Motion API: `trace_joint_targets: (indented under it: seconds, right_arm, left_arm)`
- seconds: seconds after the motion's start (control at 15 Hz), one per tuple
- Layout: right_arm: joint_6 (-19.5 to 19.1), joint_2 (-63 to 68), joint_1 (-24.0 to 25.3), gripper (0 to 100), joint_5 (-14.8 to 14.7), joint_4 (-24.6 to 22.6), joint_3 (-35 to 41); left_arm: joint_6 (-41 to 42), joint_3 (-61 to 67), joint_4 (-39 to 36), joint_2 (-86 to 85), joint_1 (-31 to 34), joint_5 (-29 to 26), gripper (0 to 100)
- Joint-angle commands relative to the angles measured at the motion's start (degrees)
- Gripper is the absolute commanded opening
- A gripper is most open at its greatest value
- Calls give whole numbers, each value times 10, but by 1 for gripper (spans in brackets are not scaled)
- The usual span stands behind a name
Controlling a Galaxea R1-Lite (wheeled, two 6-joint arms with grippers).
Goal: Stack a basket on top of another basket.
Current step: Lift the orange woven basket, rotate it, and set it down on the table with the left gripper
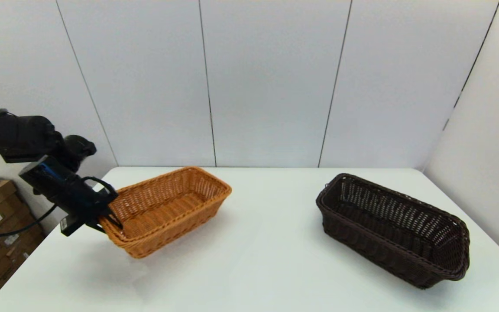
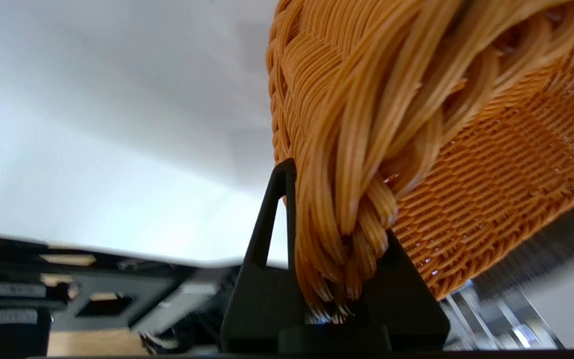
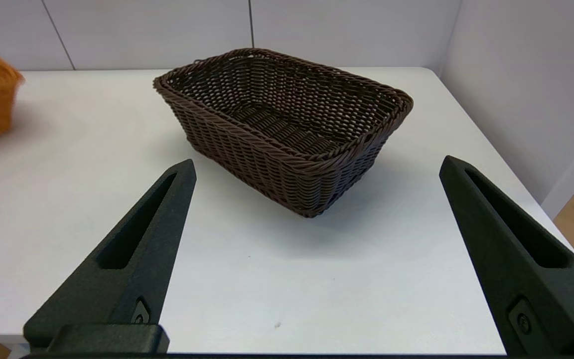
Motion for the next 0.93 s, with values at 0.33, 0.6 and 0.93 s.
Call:
trace_joint_targets:
  seconds: [0.33, 0.6, 0.93]
  right_arm:
    - [0, 1, 0, 100, 0, 0, 0]
    - [0, 1, 0, 100, 0, 0, 0]
    - [0, 1, 0, 100, 0, 0, 0]
  left_arm:
    - [141, -122, 176, -118, 48, -84, 0]
    - [260, -164, 212, -102, 35, -104, 0]
    - [319, -222, 208, -36, -29, -114, 0]
